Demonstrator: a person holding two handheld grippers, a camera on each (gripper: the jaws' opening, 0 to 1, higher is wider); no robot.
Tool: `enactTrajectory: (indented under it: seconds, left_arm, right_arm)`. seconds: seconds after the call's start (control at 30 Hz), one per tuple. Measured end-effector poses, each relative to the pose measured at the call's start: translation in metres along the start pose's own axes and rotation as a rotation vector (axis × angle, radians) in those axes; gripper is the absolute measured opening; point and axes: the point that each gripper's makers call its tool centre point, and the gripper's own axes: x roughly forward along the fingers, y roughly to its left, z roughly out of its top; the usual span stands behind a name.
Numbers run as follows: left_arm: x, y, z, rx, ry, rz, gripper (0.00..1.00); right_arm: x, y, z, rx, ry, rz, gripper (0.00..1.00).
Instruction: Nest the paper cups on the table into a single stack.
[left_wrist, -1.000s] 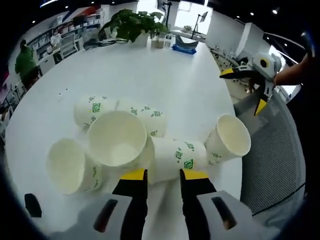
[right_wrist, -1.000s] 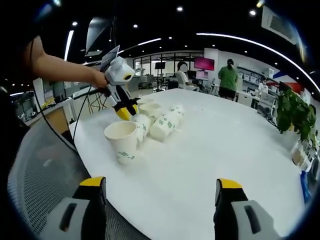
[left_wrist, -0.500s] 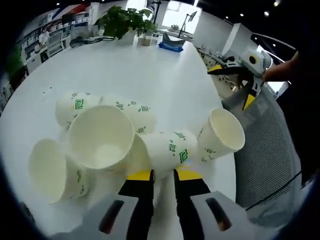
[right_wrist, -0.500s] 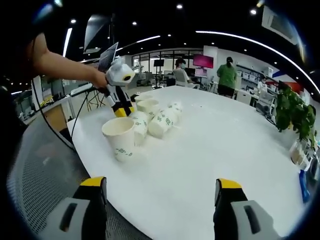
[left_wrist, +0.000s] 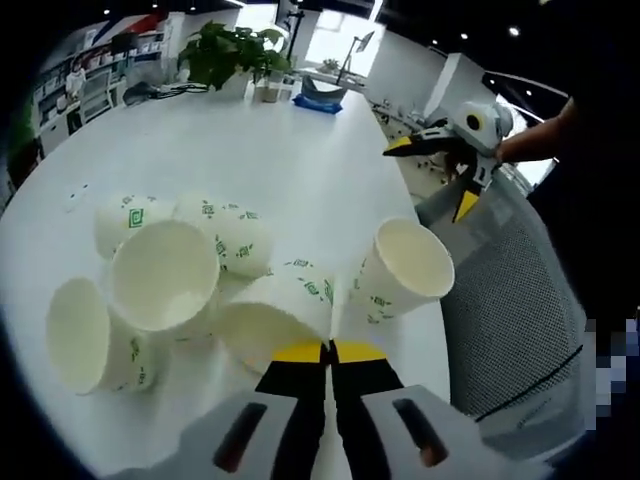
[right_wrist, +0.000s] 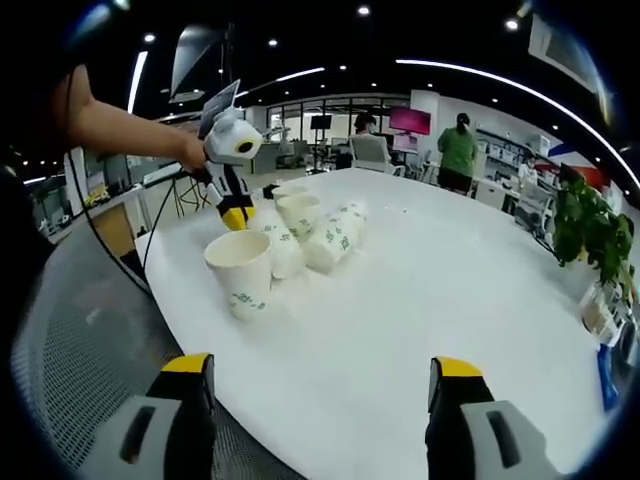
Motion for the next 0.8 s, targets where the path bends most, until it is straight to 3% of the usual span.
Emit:
enactTrajectory:
  seconds: [0.4, 0.8]
  left_arm:
    - [-0.015, -0.013, -0.003, 0.0, -0.02, 0.037, 0.0]
    - [-0.036, -0.02, -0.007, -0.058, -0.003, 0.119, 0.0]
  right_arm:
    - [-0.002, 0.002, 0.004, -0.009, -0.021, -0.001, 0.89]
    - [-0.004, 0.004, 0.011, 0.005, -0.067, 0.007, 0.92]
